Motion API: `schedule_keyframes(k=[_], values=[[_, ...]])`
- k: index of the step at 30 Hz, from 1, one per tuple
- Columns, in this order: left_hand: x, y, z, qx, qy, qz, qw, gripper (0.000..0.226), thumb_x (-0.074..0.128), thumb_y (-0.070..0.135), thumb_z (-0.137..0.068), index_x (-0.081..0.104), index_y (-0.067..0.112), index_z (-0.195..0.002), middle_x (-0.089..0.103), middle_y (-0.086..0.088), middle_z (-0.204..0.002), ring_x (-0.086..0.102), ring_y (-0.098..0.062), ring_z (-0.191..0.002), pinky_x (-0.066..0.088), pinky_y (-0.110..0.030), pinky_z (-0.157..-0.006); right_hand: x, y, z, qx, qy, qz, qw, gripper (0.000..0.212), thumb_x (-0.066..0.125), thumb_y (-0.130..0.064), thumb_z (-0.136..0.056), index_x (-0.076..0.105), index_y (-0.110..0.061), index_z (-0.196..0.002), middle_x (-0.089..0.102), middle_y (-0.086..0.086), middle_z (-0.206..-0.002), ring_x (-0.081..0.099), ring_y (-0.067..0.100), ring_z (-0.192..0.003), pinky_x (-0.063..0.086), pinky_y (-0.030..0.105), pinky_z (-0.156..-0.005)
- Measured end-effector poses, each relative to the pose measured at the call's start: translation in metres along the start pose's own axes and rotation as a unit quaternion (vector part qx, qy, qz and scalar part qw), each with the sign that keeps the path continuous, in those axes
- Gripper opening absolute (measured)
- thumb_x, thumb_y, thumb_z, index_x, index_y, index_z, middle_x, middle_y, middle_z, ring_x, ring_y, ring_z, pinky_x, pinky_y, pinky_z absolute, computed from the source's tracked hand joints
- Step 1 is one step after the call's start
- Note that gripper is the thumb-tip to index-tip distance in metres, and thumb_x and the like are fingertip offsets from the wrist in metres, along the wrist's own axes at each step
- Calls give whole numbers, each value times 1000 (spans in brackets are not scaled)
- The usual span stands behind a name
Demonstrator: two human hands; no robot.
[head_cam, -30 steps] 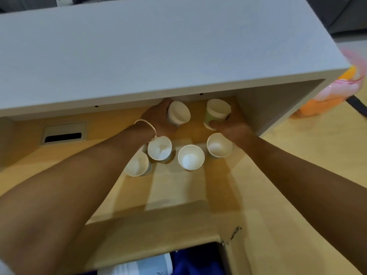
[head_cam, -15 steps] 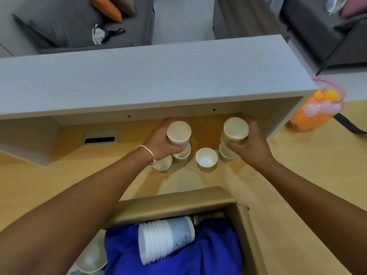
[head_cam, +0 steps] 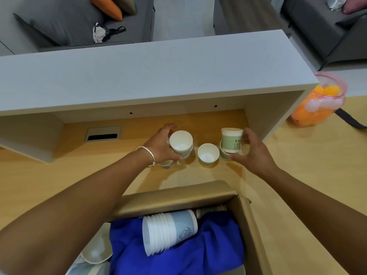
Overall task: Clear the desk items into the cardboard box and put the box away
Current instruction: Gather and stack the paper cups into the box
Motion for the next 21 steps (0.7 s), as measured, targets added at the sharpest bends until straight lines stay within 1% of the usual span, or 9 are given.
schedule_keyframes(k=[3, 5, 8, 11, 14, 16, 18, 20, 21], values=[[1, 11, -3, 37, -7, -23, 999, 92, 91, 28, -55, 40, 27, -132, 50, 5, -125, 48, -18, -114, 46, -33, -95, 5, 8, -5, 17, -6, -6, 1000, 100, 90, -29, -61, 33, -18, -142, 53, 1, -135, 52, 12, -114, 44, 29, -91], [3, 15, -5, 50, -8, -36, 998, 81, 89, 28, -58, 45, 28, -126, 53, 5, -120, 52, -21, -109, 50, -35, -89, 7, 10, -9, 24, -6, -11, 1000, 97, 90, -28, -61, 34, -19, -139, 54, 0, -132, 55, 11, -112, 47, 31, -90], [3, 12, -10, 33, 8, -42, 999, 83, 87, 31, -59, 40, 28, -127, 54, 3, -116, 54, -22, -103, 52, -37, -83, 7, 5, -13, 7, 1, 3, 1000, 82, 87, -28, -67, 38, -21, -132, 56, -3, -126, 56, 7, -104, 50, 30, -85], [7, 7, -14, 17, 3, -44, 999, 85, 89, 35, -57, 39, 25, -126, 54, 3, -116, 52, -19, -104, 51, -36, -86, 7, 1, -16, -24, 2, 29, 999, 71, 84, -27, -70, 43, -20, -127, 56, -3, -122, 53, 4, -101, 48, 27, -83], [12, 1, -15, 8, -6, -44, 999, 85, 91, 34, -55, 41, 23, -124, 55, 3, -120, 53, -16, -112, 49, -34, -94, 9, -3, -15, -47, -9, 39, 998, 61, 83, -27, -72, 46, -21, -121, 54, -4, -122, 54, 11, -108, 47, 28, -84], [14, -3, -16, 2, -4, -42, 999, 86, 91, 31, -56, 41, 21, -125, 55, 2, -120, 54, -17, -115, 48, -34, -97, 13, -4, -13, -46, -24, 33, 998, 64, 84, -29, -72, 46, -22, -123, 53, -5, -125, 53, 13, -112, 47, 28, -87], [15, -4, -16, 0, -12, -35, 999, 95, 91, 33, -55, 37, 22, -132, 54, 0, -125, 53, -18, -117, 47, -35, -99, 17, -3, -13, -44, -33, 22, 998, 75, 85, -32, -70, 42, -23, -131, 51, -5, -130, 51, 12, -115, 47, 29, -90], [17, -2, -17, 17, -24, -37, 999, 107, 89, 42, -53, 29, 30, -141, 49, -1, -134, 50, -19, -122, 46, -38, -101, 22, -2, -13, -42, -47, 9, 998, 89, 86, -34, -67, 35, -22, -139, 47, -3, -138, 48, 13, -121, 45, 32, -96], [18, 0, -17, 33, -30, -44, 998, 109, 86, 47, -52, 25, 37, -142, 46, 0, -138, 47, -21, -124, 45, -40, -102, 25, 0, -13, -39, -57, 6, 998, 96, 87, -35, -66, 31, -23, -143, 45, -3, -141, 47, 13, -124, 44, 33, -98]])
Point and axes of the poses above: each hand's wrist, its own z-axis away from the middle knuckle, its own x-axis out of the palm, y = z × x, the point moved 9 cm from there along -z, towards the middle knuckle
